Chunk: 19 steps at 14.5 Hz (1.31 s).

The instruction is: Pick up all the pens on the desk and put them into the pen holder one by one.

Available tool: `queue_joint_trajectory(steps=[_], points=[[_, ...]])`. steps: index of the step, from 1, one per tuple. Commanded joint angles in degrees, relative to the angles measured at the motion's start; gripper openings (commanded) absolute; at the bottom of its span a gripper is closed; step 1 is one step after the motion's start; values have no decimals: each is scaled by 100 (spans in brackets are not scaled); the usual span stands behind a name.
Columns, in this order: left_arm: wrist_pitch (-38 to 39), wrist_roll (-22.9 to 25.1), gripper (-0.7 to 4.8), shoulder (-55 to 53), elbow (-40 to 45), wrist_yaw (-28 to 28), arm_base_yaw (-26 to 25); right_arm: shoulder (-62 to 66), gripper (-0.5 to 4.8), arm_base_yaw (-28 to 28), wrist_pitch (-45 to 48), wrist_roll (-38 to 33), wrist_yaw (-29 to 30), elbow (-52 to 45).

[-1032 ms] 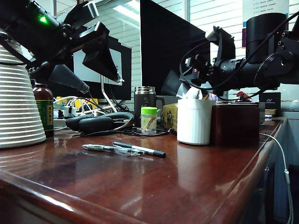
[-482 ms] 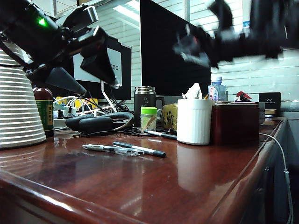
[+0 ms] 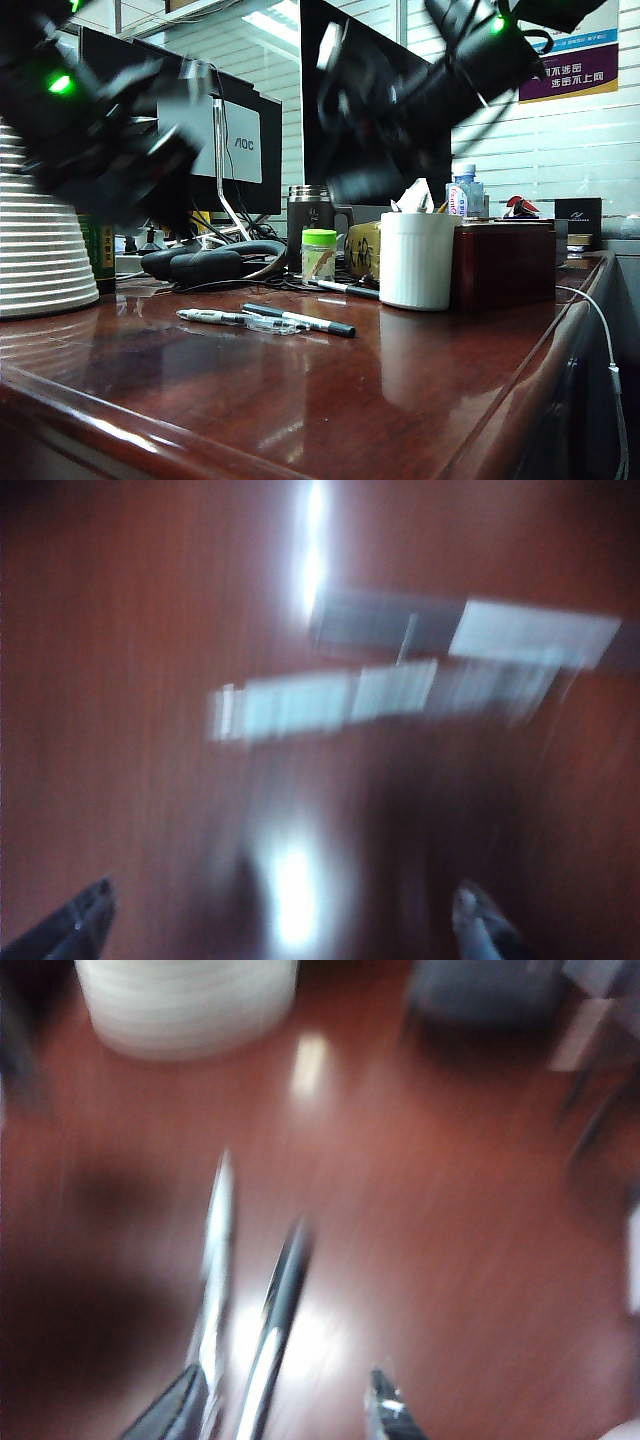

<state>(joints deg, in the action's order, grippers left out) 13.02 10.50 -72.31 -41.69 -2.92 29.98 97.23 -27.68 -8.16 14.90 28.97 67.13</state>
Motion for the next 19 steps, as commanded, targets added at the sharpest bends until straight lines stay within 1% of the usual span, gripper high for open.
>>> queue_joint_trajectory(steps=[1, 2, 4, 5, 6, 7, 10, 11, 12, 13, 14, 19], points=[[669, -396, 479, 20, -33, -79, 7, 212, 218, -428, -522, 651, -505, 20], [732, -461, 479, 20, -33, -76, 7, 374, 218, -535, -422, 658, -654, 22], [879, -503, 479, 31, -33, -79, 7, 785, 243, -667, -330, 682, -850, 22], [922, -505, 479, 37, -33, -74, 7, 970, 268, -688, -313, 682, -883, 24], [925, -505, 479, 46, -33, -76, 7, 1097, 275, -697, -313, 684, -1016, 24], [914, -503, 479, 52, -33, -76, 7, 1189, 275, -717, -302, 691, -1224, 24], [916, -498, 479, 52, -33, -79, 7, 1215, 274, -719, 17, 787, -1296, 28], [914, -496, 479, 52, -33, -79, 7, 1215, 266, -719, 170, 787, -1423, 28], [914, -496, 479, 52, -33, -83, 7, 1215, 211, -719, 195, 785, -1532, 28], [911, -496, 479, 52, -33, -87, 7, 1231, 109, -719, 140, 785, -1534, 26], [887, -496, 479, 52, -33, -90, 7, 1244, -4, -719, 81, 785, -1537, 26], [748, -496, 479, 52, -33, -90, 7, 1213, -6, -713, 68, 782, -1539, 28]])
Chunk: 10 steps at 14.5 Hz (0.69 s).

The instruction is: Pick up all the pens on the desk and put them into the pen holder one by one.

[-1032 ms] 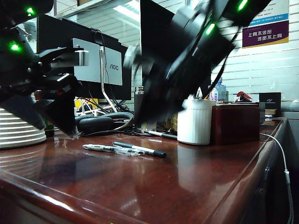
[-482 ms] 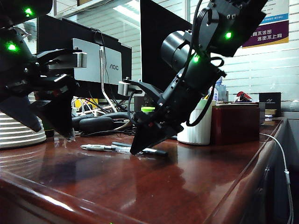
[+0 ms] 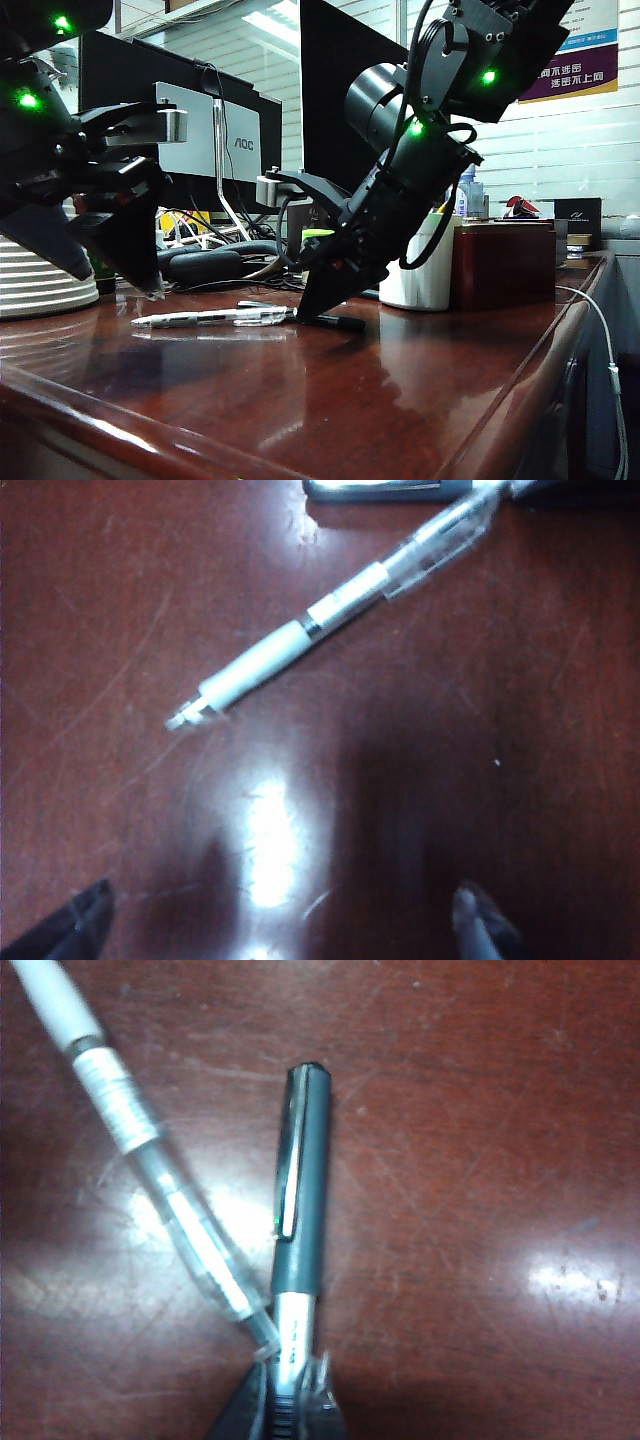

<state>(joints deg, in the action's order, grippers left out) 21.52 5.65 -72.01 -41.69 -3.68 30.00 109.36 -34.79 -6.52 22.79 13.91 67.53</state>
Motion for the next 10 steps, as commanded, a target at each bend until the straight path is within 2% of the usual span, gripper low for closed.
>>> queue_joint_trajectory(steps=[1, 4, 6, 8, 10], points=[[-103, -13, 479, 22, -33, -13, 4, -74, -6, -2, -81, -11, -55, -11], [-151, -13, 479, 22, -33, -13, 4, -553, -6, 39, 422, -455, -87, -11], [-280, -15, 479, 22, -33, 2, 4, -1036, -6, 186, 1067, -1187, 302, -13], [-413, -20, 479, 22, -33, 4, 4, -1434, -6, 439, 1849, -1926, 448, -72], [-501, -33, 479, 22, -33, 4, 4, -1738, -6, 737, 3119, -2542, 446, -623]])
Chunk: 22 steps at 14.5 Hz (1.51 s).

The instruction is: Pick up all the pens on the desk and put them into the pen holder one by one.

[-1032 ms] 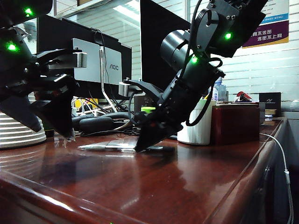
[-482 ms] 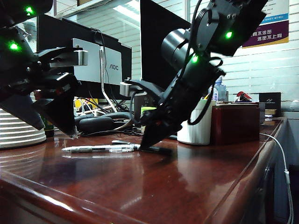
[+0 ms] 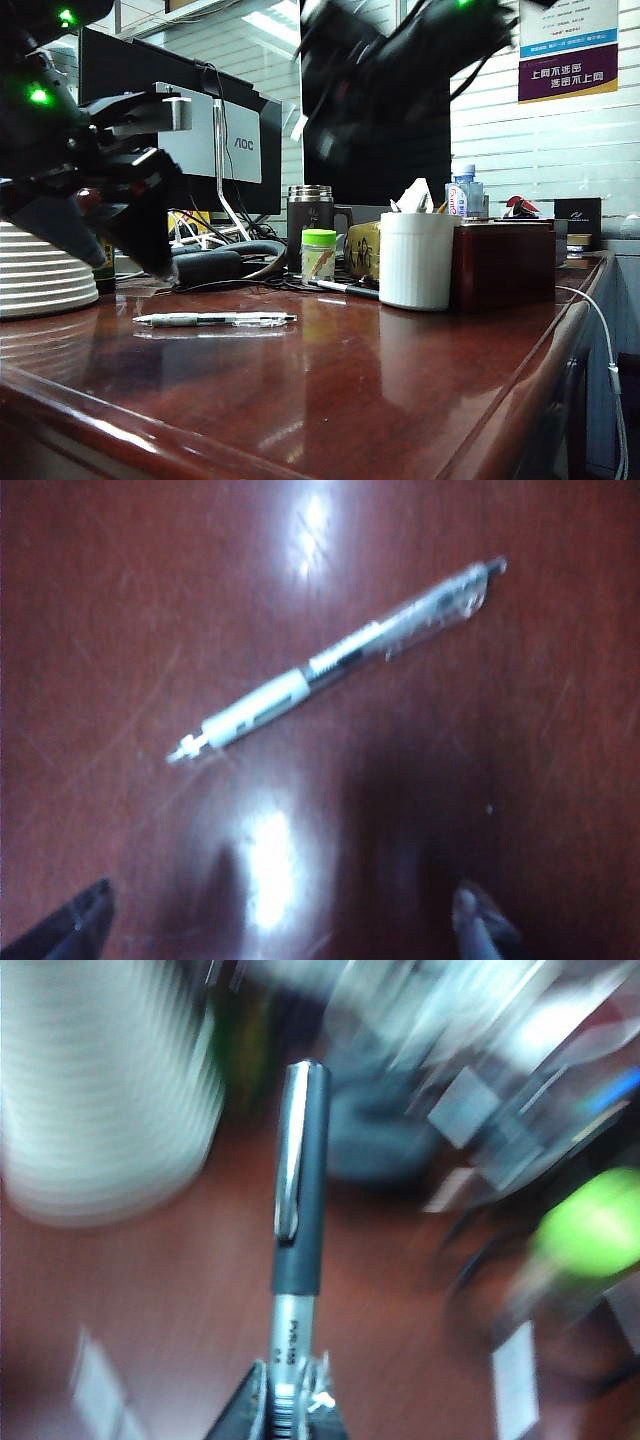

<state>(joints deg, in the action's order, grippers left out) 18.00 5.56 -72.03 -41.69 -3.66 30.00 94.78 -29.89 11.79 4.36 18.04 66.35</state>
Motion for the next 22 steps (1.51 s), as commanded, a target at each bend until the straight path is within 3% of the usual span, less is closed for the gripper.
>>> queue_joint_trajectory(steps=[1, 4, 8, 18, 19, 20, 21, 22], points=[[-142, -24, 479, 24, -33, 2, 4, -455, -6, 398, 2092, -1047, -13, -966], [-160, -22, 479, 24, -33, 0, 4, -669, -6, 765, 4548, -1248, -614, -2337], [-442, -24, 479, 22, -33, 0, 4, -146, -6, 1084, 4913, -999, -800, -2487], [-498, -17, 479, 20, -31, -20, 4, 957, -6, 1102, 5322, -992, -723, -2487], [-505, -15, 479, 20, -31, -20, 4, 957, 19, 1102, 5331, -992, -723, -2485], [-505, -2, 479, 20, -31, -17, 4, 957, 94, 1102, 5405, -992, -721, -2485], [-505, -2, 479, 20, -31, -20, 4, 955, 129, 1102, 5523, -992, -721, -2485], [-505, -2, 479, 20, -31, -20, 4, 953, 129, 1102, 5600, -992, -721, -2485]])
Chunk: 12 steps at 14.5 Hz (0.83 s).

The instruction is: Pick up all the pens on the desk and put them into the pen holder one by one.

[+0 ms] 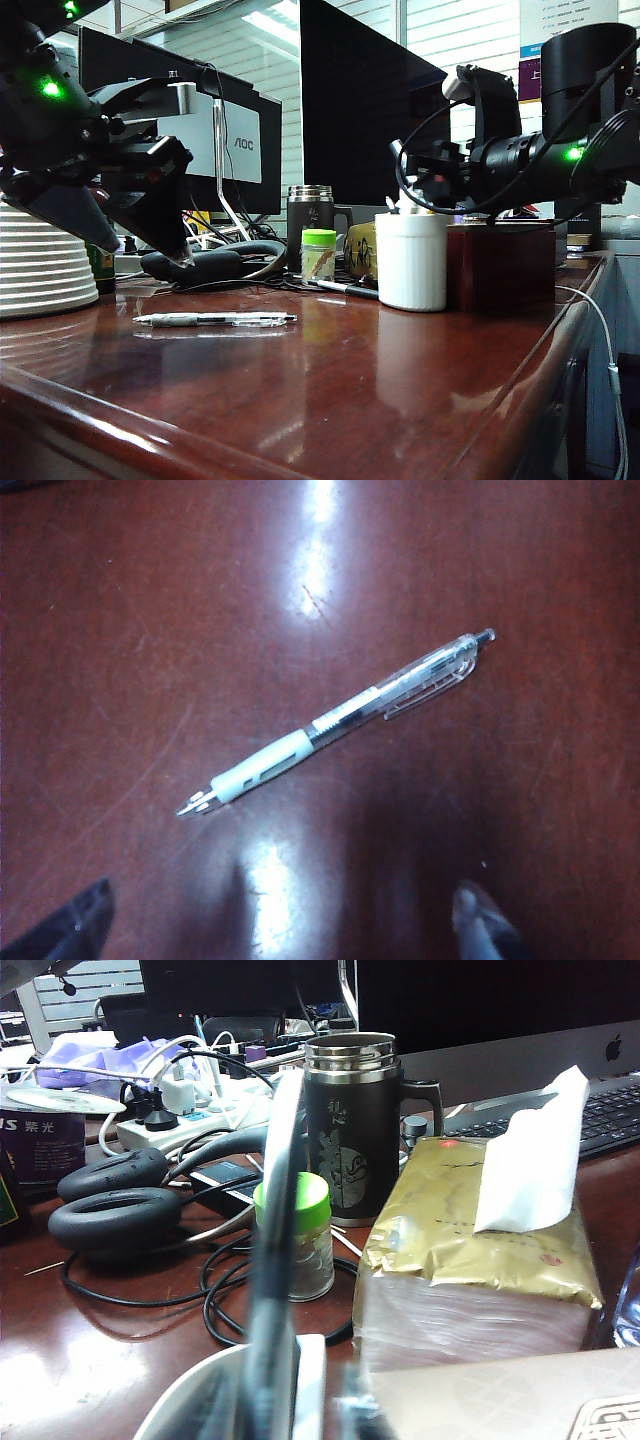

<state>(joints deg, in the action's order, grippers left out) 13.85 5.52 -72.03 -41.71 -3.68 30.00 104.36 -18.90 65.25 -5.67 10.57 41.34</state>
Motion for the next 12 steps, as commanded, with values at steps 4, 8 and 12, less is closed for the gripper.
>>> queue_joint_trajectory(steps=[4, 8, 12], points=[[-127, 2, 479, 20, -28, -17, 4, -203, 128, 2, 273, 9, 223, 44], [-527, 688, 479, -83, -249, 518, 0, -1755, 160, -4, -1106, -22, 1021, 55], [916, 1561, 479, -1193, -1753, 962, -31, -3206, 267, 15, -3316, 417, 1067, 55]])
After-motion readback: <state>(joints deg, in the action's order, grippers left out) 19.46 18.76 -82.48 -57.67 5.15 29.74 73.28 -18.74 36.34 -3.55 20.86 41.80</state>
